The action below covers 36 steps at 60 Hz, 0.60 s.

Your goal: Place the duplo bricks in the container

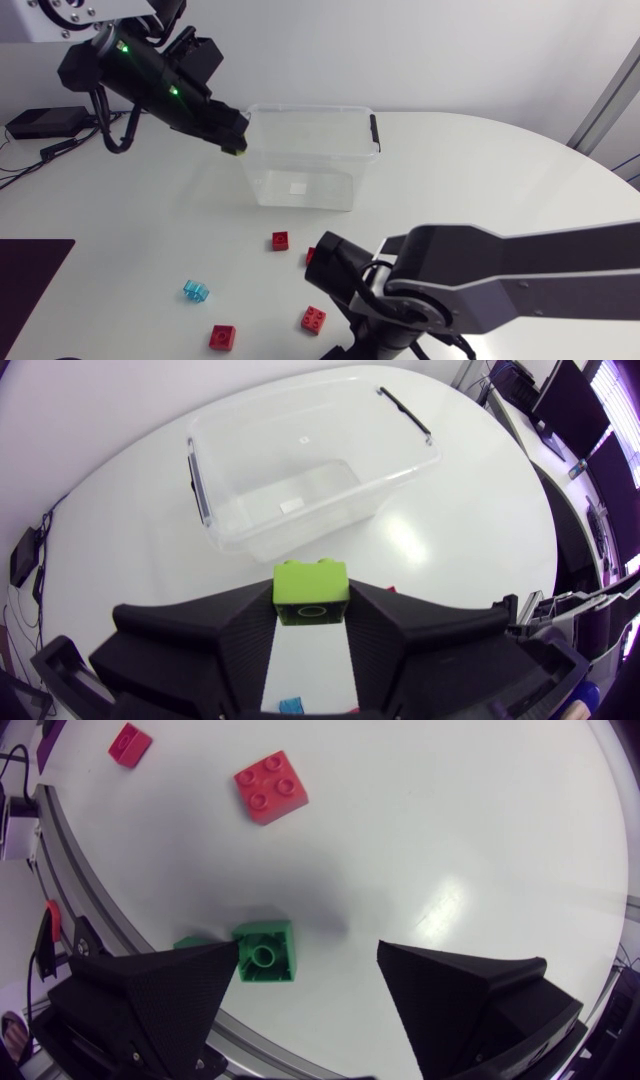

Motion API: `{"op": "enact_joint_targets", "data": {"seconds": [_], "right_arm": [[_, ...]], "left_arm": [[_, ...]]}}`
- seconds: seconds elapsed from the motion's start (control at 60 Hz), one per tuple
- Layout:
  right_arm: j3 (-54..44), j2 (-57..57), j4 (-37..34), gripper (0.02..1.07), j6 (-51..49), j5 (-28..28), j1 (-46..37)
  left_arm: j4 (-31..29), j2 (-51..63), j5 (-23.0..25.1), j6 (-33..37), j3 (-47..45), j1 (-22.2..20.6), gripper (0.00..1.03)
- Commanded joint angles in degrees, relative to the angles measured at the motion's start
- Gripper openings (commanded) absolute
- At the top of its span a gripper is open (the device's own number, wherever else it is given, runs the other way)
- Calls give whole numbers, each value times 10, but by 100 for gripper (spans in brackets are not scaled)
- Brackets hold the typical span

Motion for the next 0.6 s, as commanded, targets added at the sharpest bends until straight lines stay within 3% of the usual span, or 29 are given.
{"op": "enact_joint_targets", "data": {"seconds": [0.0,0.35,0.583], "right_arm": [[-13,-4,-8,102,-10,-6,16],[-8,11,-9,99,-16,-8,31],[10,36,-39,97,-44,-7,26]], "left_arm": [[29,9,3,-22,17,4,22],[124,57,16,-48,24,4,23],[133,103,18,-48,34,-11,24]]}}
